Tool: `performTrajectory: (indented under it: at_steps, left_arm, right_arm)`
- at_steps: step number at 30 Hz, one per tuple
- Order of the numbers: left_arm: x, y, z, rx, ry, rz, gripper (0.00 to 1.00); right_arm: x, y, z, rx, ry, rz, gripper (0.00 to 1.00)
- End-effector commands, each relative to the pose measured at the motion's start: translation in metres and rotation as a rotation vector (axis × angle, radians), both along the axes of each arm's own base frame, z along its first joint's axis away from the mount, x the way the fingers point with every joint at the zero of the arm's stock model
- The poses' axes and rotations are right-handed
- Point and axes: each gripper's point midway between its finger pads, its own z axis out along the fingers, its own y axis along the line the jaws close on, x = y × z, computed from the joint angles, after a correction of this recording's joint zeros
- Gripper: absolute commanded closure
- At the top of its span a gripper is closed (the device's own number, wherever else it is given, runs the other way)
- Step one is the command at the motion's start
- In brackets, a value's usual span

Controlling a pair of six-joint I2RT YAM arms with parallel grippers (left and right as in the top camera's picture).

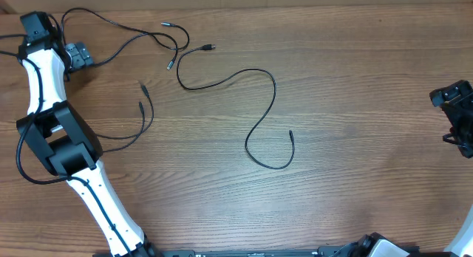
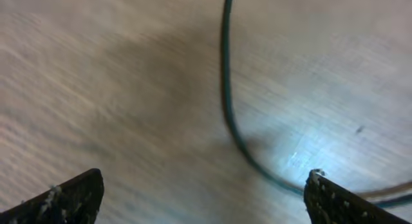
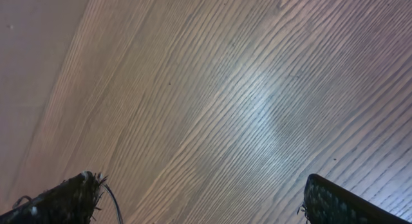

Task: Untangle cables

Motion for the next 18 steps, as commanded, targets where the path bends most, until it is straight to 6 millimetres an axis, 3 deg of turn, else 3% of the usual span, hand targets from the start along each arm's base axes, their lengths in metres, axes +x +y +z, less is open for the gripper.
performTrajectory:
  at_steps: [1, 4, 8, 13, 18]
  left_arm:
    - [0.018, -0.018, 0.012, -0.016, -0.057, -0.054, 0.06]
    - [0.021, -0.023, 0.008, -0.014, -0.054, -0.048, 0.22]
    - [0.012, -0.022, -0.013, 0.002, 0.012, -0.01, 0.21]
    - [-0.001, -0.024, -0.041, -0.016, 0.092, 0.0, 0.13]
    - [-0.015, -0.015, -0.051, 0.024, 0.16, 0.032, 0.21]
  right_arm:
    - [0.001, -0.003, 0.005, -0.023, -0.01, 0.0, 0.0]
    - [0.001, -0.003, 0.005, -0.023, -0.01, 0.0, 0.0]
    - [0.001, -0.003, 0.005, -0.023, -0.01, 0.0, 0.0]
    - [0.001, -0.003, 0.005, -0.023, -0.01, 0.0, 0.0]
    - [0.001, -0.003, 0.005, -0.023, -0.01, 0.0, 0.0]
